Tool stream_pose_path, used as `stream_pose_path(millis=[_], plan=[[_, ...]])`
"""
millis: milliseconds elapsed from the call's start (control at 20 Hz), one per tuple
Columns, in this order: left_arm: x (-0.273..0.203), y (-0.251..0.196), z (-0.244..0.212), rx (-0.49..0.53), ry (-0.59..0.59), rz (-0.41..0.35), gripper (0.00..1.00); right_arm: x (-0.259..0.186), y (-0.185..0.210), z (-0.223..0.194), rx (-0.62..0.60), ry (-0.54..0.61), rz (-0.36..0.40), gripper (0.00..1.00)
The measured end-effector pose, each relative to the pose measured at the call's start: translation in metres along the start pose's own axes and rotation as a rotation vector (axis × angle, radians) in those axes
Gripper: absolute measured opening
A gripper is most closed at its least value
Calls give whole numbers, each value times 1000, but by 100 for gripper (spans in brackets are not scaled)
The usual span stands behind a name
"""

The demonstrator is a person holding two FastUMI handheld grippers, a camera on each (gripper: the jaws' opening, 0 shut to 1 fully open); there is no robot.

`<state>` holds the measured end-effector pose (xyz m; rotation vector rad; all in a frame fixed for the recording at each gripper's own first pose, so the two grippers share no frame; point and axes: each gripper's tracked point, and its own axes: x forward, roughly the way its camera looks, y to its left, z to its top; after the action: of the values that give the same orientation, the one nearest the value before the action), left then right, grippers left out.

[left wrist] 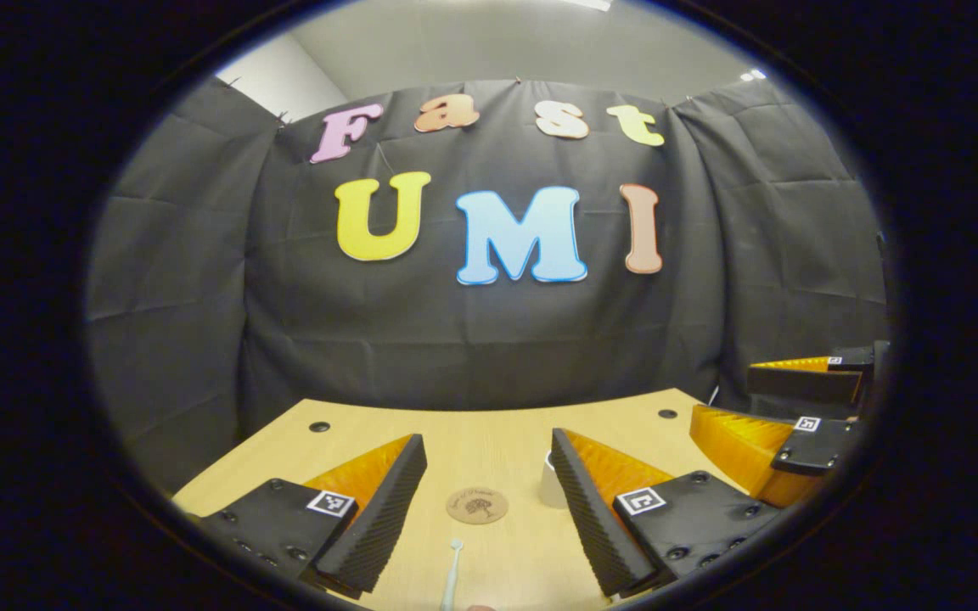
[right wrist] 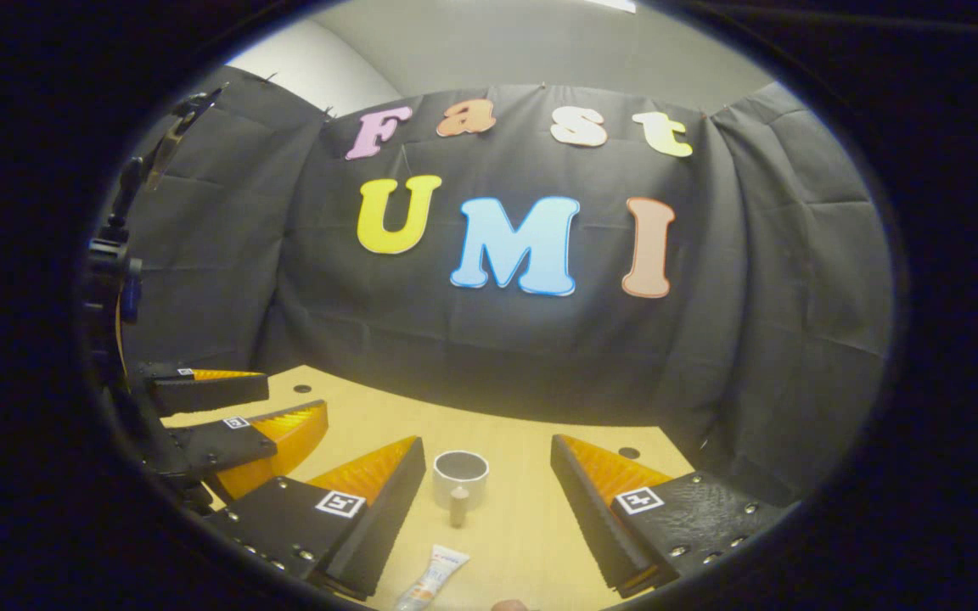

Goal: Put the toothbrush and toothpaste on the desktop into the cup, then pick up the cup and place it on the coaster on the desktop.

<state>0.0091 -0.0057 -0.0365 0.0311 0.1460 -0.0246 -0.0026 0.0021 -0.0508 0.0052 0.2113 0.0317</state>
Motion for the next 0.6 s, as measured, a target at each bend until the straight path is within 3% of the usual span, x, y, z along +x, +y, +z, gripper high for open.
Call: stream_pose_path(millis=[600], plan=[[25, 2, -124, -47, 455, -65, 96, 25, 20, -110, 148, 455, 46, 92]])
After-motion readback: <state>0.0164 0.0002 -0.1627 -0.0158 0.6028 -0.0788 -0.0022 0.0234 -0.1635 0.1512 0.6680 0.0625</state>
